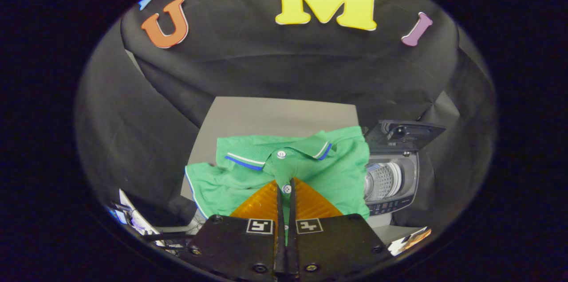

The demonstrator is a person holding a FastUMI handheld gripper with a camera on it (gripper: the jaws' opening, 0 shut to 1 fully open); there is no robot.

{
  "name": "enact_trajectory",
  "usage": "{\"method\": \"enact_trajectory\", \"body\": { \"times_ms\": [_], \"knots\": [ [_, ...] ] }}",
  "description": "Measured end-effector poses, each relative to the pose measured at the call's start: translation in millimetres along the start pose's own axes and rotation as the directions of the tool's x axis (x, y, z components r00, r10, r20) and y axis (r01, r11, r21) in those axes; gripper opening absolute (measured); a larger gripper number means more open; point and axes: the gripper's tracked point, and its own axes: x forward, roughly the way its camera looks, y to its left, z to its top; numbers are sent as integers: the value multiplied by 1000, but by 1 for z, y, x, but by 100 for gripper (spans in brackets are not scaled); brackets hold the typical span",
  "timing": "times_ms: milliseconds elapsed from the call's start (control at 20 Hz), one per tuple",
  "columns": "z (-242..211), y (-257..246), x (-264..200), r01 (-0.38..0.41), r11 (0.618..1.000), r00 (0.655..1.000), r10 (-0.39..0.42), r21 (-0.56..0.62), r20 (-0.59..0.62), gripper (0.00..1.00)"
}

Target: Put the clothes into the washing machine and then close the washing machine lid.

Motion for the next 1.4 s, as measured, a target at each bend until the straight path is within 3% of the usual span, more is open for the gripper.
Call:
{"method": "enact_trajectory", "body": {
  "times_ms": [700,1100,1400],
  "knots": [
    [3,-110,-100,58,984,988,-81,169,129,6],
    [8,-186,-117,7,984,981,-41,176,189,6],
    [21,-242,-118,-75,984,969,35,159,246,6]
  ]
}}
